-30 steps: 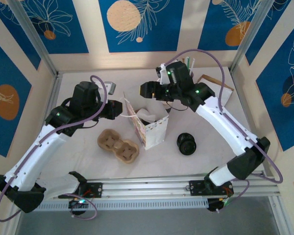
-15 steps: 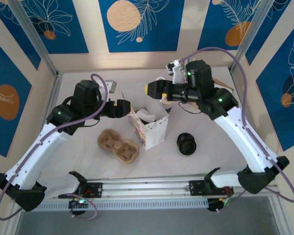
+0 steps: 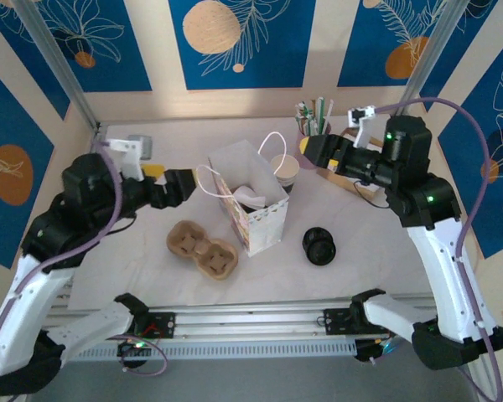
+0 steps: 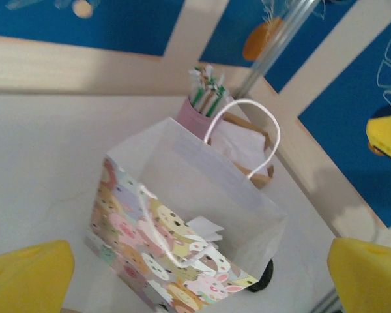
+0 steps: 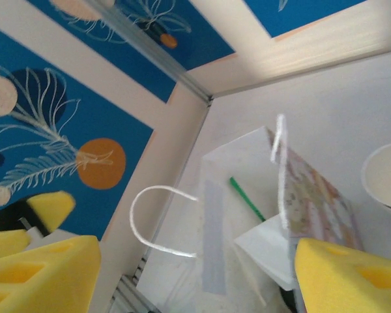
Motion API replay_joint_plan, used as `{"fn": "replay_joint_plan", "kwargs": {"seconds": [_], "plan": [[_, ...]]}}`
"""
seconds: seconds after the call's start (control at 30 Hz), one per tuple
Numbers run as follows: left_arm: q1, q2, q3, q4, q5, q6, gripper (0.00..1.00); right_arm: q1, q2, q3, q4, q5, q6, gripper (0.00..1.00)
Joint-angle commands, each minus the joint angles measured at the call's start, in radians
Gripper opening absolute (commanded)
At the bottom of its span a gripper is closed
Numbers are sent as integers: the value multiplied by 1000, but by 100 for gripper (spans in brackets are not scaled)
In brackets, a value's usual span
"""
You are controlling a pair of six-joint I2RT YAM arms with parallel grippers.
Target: Pack the takeout coffee
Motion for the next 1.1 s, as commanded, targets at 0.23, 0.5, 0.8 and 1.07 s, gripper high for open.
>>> {"fn": "replay_joint_plan", "kwargs": {"seconds": [0.23,0.5,0.8,1.07], "plan": [[8,-104,-91,-164,-299,-68,90,-298,-106,-124,-64,-194,49,77],[8,-127,-260,-151,-289,-145,79,-440,-150,-309,-76,-263,32,71],[11,-62,-444,38,-178,-211,72,-418,-143,-534,2,-277,11,59],[25,66,-538,243,-64,-257,67,-266,-23,-633,117,-183,0,46]]}}
